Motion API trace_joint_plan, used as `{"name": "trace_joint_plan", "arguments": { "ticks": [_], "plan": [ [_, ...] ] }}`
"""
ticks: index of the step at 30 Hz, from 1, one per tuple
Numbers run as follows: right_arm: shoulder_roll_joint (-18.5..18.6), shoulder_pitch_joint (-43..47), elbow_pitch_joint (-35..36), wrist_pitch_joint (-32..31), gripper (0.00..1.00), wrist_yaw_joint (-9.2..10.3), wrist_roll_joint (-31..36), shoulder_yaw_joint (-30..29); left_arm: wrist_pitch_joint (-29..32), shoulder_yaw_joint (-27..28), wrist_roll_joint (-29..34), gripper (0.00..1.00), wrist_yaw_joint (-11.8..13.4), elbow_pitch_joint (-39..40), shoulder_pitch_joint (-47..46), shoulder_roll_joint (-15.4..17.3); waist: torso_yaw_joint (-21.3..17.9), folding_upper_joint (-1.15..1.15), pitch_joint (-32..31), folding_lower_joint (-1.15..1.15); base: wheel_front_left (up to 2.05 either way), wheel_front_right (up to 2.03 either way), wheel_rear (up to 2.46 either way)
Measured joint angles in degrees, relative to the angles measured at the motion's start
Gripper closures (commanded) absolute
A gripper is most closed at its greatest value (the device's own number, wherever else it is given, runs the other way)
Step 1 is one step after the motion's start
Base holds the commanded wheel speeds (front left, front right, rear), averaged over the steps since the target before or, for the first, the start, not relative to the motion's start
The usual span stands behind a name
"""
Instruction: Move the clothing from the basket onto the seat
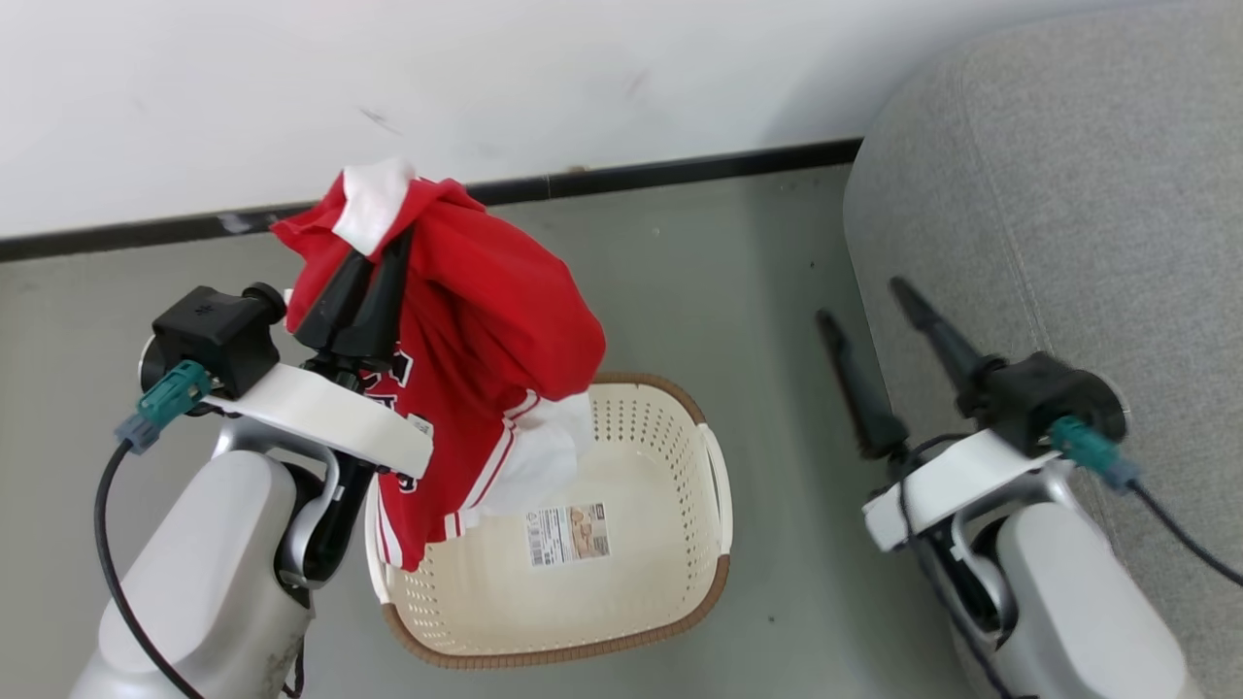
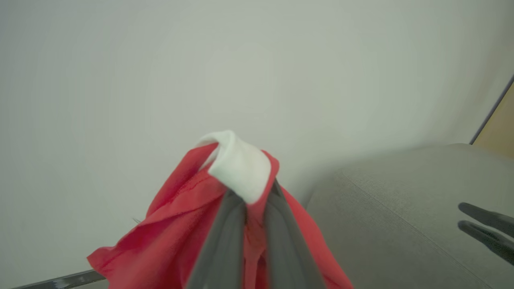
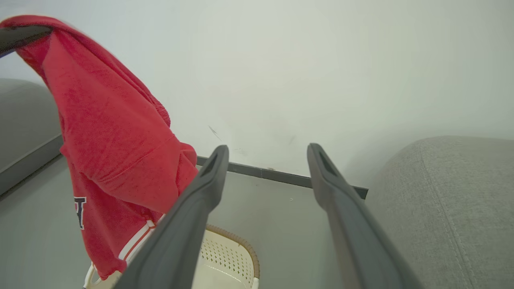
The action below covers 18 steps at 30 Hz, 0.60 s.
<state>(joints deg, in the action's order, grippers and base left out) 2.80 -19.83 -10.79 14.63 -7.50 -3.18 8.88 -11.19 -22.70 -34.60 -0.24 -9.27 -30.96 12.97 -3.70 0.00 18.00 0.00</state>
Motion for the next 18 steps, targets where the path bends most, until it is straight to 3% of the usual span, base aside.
{"name": "trace_joint_plan", "arguments": {
  "ticks": [9,18],
  "plan": [
    [1.7,0.0,-3.0,0.0,0.0,-0.01,0.8,12.4,3.0,-2.9,-0.1,1.0,-0.5,1.5,0.0,-1.1,1.0,0.0,-5.0,0.0,0.0,0.0,0.0],
    [2.6,-0.3,-5.6,0.0,0.0,-0.01,0.8,19.3,6.9,-5.4,0.3,1.0,-1.0,4.0,-2.6,-2.5,2.1,0.0,-9.1,0.0,0.0,0.0,0.0]
  ]
}}
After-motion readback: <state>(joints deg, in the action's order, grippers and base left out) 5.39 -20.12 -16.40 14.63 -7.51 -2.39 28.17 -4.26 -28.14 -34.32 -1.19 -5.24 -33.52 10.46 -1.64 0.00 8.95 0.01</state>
